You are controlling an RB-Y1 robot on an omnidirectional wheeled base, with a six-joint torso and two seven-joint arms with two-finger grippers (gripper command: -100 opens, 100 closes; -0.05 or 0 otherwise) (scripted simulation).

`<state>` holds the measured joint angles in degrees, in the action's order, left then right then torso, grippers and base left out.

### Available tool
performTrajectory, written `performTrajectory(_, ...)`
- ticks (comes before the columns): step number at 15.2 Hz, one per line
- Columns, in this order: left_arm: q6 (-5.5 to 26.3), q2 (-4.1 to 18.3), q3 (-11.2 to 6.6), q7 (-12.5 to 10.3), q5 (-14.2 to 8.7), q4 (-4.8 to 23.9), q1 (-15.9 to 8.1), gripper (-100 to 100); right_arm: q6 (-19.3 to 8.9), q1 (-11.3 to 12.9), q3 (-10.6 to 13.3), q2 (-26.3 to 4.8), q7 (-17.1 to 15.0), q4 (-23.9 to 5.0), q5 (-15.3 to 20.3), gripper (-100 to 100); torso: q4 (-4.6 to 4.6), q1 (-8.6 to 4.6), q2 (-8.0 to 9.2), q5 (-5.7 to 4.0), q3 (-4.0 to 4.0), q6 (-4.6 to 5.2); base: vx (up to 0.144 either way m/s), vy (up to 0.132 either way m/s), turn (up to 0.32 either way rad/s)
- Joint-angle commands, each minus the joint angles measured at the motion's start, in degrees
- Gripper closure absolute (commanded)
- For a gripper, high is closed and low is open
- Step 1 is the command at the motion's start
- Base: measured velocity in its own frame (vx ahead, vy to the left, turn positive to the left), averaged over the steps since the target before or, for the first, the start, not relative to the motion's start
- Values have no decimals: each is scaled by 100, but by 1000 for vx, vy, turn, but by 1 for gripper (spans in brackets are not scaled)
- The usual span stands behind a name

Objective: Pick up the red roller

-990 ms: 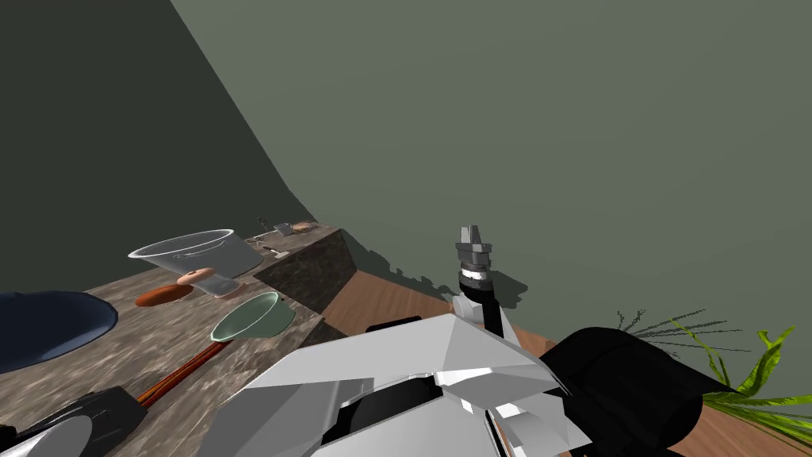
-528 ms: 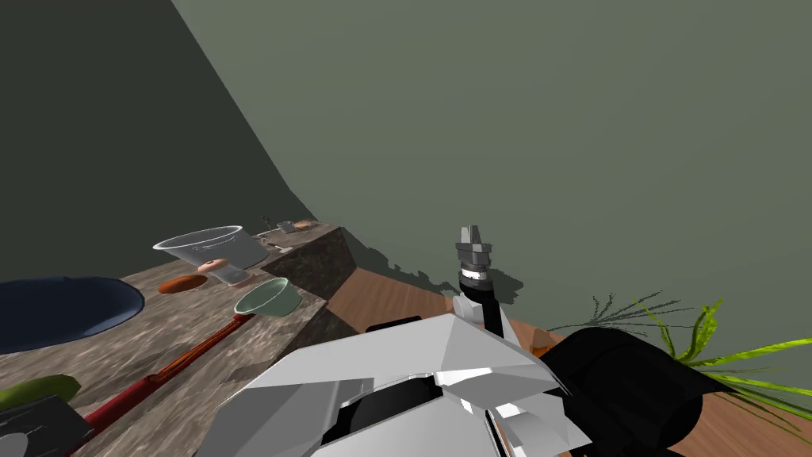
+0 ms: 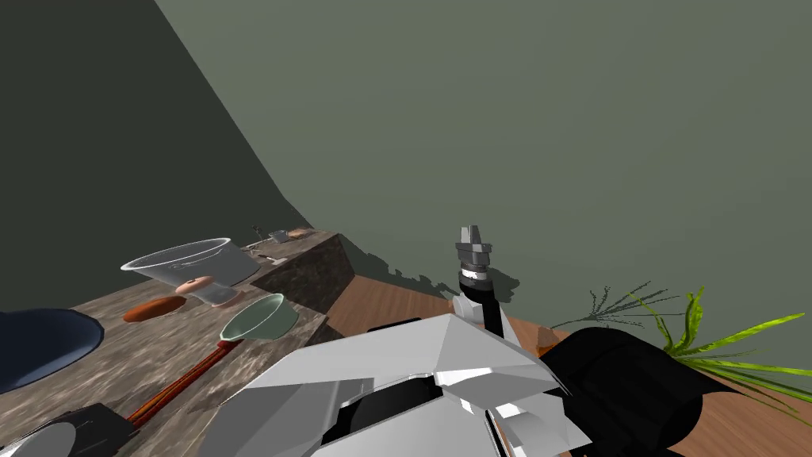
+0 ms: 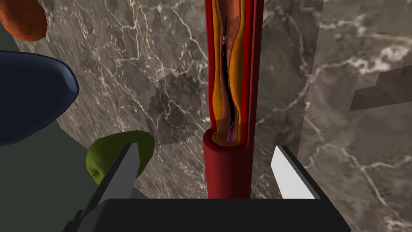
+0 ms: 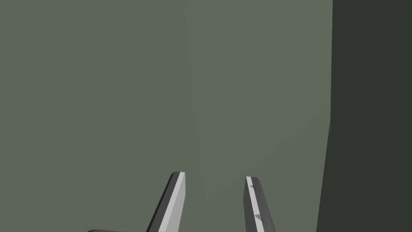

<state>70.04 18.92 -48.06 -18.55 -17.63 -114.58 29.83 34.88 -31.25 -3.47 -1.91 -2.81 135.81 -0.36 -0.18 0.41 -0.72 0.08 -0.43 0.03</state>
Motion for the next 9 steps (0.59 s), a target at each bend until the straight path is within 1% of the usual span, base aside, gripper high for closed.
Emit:
performTrajectory(1, -170, 12, 12, -5, 43, 194, -90, -100, 0, 0, 0, 0, 0, 0, 0, 0, 0, 0, 0, 0, 0, 0, 20, 36, -27)
performTrajectory(4, -339, 25, 23, -11, 85, 388, -179, -100, 0, 3, 1, 1, 0, 0, 0, 0, 17, -28, 76, -7, 44, -1, -61, 11, -32)
performTrajectory(5, -244, 33, 15, -6, 60, 308, -146, -100, -1, 3, 1, 1, 0, 0, 0, 0, 20, -33, 89, -8, 52, -1, -45, 0, -12)
performTrajectory(6, -136, 10, 9, -4, 34, 155, -72, 100, -1, 3, 1, 1, 0, -1, 0, 0, 21, -37, 90, -9, 53, -2, 5, -6, 31)
performTrajectory(8, 0, 0, 0, 0, 0, 0, 0, 100, 0, 2, 1, 1, 0, -1, 0, 0, 19, -44, 68, -19, 42, -2, 54, -20, 49)
performTrajectory(9, -90, 16, 3, -1, 10, 113, -46, 100, 0, 1, 1, 1, 0, 0, 0, 0, 16, -46, 57, -20, 36, -1, 39, -9, 14)
